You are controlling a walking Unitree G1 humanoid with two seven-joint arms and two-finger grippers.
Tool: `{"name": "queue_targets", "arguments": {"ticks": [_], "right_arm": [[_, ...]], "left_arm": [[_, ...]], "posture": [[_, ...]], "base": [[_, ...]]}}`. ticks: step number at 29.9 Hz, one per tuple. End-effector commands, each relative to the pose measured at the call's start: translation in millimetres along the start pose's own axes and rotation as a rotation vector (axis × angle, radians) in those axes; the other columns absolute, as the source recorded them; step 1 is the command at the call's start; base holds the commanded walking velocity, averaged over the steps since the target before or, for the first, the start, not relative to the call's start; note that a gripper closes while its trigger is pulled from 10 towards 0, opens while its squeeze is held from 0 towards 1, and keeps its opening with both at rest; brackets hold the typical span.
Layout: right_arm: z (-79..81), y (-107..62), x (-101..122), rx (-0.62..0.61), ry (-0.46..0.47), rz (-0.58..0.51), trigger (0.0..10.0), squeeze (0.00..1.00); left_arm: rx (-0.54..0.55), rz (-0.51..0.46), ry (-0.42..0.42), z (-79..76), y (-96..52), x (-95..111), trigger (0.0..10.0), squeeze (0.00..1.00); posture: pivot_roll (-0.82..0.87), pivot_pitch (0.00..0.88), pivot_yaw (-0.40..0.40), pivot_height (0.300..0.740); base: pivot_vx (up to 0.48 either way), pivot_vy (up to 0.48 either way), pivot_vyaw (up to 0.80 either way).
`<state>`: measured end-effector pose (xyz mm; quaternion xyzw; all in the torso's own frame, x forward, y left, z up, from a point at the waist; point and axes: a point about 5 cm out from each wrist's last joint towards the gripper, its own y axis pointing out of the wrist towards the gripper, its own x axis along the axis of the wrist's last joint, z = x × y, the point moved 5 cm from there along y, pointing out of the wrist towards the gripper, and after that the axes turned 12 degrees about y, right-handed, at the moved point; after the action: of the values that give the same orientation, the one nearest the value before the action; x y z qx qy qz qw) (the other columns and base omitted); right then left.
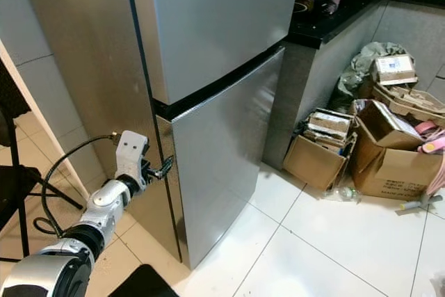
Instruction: Restocking fridge
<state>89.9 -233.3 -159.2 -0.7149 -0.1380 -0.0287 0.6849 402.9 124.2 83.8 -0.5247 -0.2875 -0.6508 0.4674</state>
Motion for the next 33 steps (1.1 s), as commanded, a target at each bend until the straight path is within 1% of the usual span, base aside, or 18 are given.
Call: {"name": "queue_targets", "arguments": {"ticks": [1,3,4,8,11,18,22,26,27,29,30,31,33], "right_arm": [[-4.1,-0.8,1.8,-0.015,-0.015,-0.017,10.0,0.00],[-4.3,-1.1,-1.4,-0.016,-0.013,-0.016,10.0,0.00],[-3.9,-1.5,-6.4,-0.016,-0.009,-0.009,10.0,0.00],[-2.7,-1.9,-11.4,-0.014,-0.006,-0.002,10.0,0.00],[-0.7,-1.8,-14.3,-0.012,0.000,0.000,10.0,0.00],[2.9,-1.8,-16.7,-0.006,0.004,-0.006,10.0,0.00],[2.9,-2.1,-18.7,-0.007,0.003,-0.008,10.0,0.00],[2.1,-2.6,-20.8,-0.010,0.002,-0.007,10.0,0.00],[1.0,-2.9,-21.8,-0.015,0.002,-0.008,10.0,0.00],[0.5,-3.1,-22.1,-0.017,0.001,-0.009,10.0,0.00],[-0.8,-3.4,-22.5,-0.025,-0.003,-0.012,10.0,0.00],[-1.0,-3.4,-22.5,-0.027,-0.004,-0.012,10.0,0.00],[-1.8,-3.5,-21.9,-0.032,-0.008,-0.016,10.0,0.00]], "left_arm": [[-0.016,0.008,0.016,0.5,3.1,3.6,10.0,0.00],[-0.019,0.011,0.027,1.9,3.9,4.9,10.0,0.00],[-0.027,0.013,0.028,2.3,4.8,6.2,10.0,0.00],[-0.036,0.016,0.030,2.1,6.5,8.4,10.0,0.00],[-0.042,0.018,0.040,1.7,9.3,12.0,10.0,0.00],[-0.030,0.040,0.041,4.3,11.1,12.2,10.0,0.00],[-0.012,0.047,0.011,6.9,12.4,13.2,10.0,0.00],[-0.012,0.058,-0.016,5.1,12.8,11.0,10.0,0.00],[-0.014,0.063,-0.042,2.0,12.4,8.2,10.0,0.00],[-0.014,0.066,-0.054,0.4,12.1,6.7,10.0,0.00],[-0.024,0.082,-0.074,-6.1,10.0,-0.7,10.0,0.00],[-0.026,0.087,-0.077,-7.6,9.5,-2.4,10.0,0.00],[-0.044,0.097,-0.101,-15.3,7.9,-8.0,10.0,0.00]], "posture": [[-0.06,0.000,0.020,0.740],[-0.06,0.000,0.026,0.740],[-0.07,0.000,0.035,0.740],[-0.07,0.000,0.040,0.740],[-0.08,0.000,0.045,0.740],[-0.09,0.000,0.049,0.740],[-0.10,0.004,0.049,0.740],[-0.10,0.017,0.048,0.740],[-0.10,0.022,0.046,0.740],[-0.10,0.022,0.046,0.740],[-0.11,0.028,0.048,0.740],[-0.11,0.028,0.048,0.740],[-0.11,0.030,0.046,0.740]], "base": [[0.000,0.000,0.00],[0.000,0.000,0.00],[0.000,0.000,0.00],[0.000,0.000,0.00],[0.000,0.000,0.00],[0.000,0.000,0.00],[0.000,0.000,0.00],[0.000,0.000,0.00],[0.000,0.000,0.00],[0.000,0.000,0.00],[0.000,0.000,0.00],[0.000,0.000,0.00],[0.000,0.000,0.00]]}}
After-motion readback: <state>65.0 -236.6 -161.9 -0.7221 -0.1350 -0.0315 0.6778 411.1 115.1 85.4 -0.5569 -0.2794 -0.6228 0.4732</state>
